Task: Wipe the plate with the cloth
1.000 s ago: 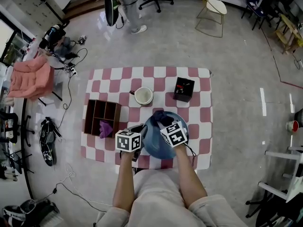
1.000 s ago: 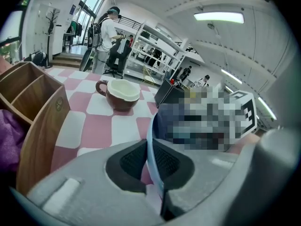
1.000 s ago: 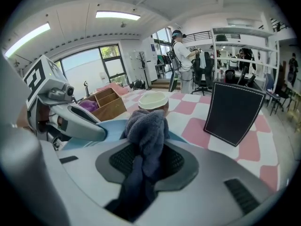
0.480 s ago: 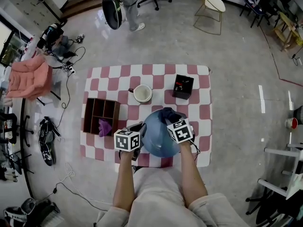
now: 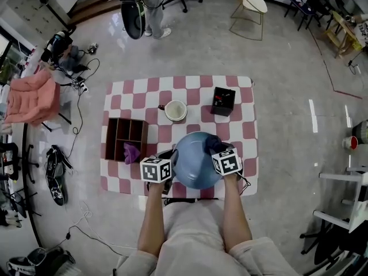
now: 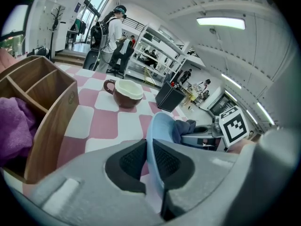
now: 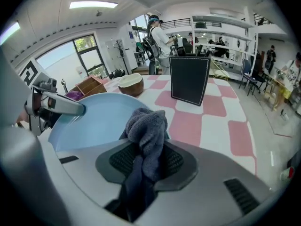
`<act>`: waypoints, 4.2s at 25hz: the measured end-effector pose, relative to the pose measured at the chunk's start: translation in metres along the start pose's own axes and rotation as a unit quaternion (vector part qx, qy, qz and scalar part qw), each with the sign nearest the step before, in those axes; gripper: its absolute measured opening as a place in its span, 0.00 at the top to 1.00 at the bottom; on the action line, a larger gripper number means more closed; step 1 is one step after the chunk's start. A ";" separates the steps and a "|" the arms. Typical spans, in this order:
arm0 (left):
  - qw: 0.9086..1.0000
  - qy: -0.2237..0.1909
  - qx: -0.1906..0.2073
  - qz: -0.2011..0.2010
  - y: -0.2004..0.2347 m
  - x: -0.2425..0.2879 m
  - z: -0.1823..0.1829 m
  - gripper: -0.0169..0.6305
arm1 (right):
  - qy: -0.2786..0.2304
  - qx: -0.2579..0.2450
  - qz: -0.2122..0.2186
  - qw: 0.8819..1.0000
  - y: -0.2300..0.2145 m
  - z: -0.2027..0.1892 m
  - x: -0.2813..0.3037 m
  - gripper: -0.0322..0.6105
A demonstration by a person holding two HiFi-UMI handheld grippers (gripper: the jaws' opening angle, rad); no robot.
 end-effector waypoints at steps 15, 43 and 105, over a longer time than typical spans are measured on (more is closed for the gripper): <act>1.000 0.014 0.001 -0.010 0.015 0.000 -0.013 0.93 | 0.071 -0.077 0.013 0.994 0.034 -0.051 -0.028 0.76; 0.998 0.034 0.018 -0.050 0.020 0.003 -0.015 0.93 | 0.125 -0.184 0.125 0.967 0.156 -0.066 -0.036 0.76; 0.997 0.044 0.015 -0.054 0.030 0.004 -0.018 0.93 | 0.099 -0.142 0.046 0.984 0.100 -0.049 -0.027 0.76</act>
Point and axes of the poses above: the fingertips, and each gripper's own axes: x forward along the fingers, y to its left, z out of its top, the point moved 2 cm from there along -x, backward along the fingers, and after that the axes turned 14 degrees about -x, right-handed, at the moved point
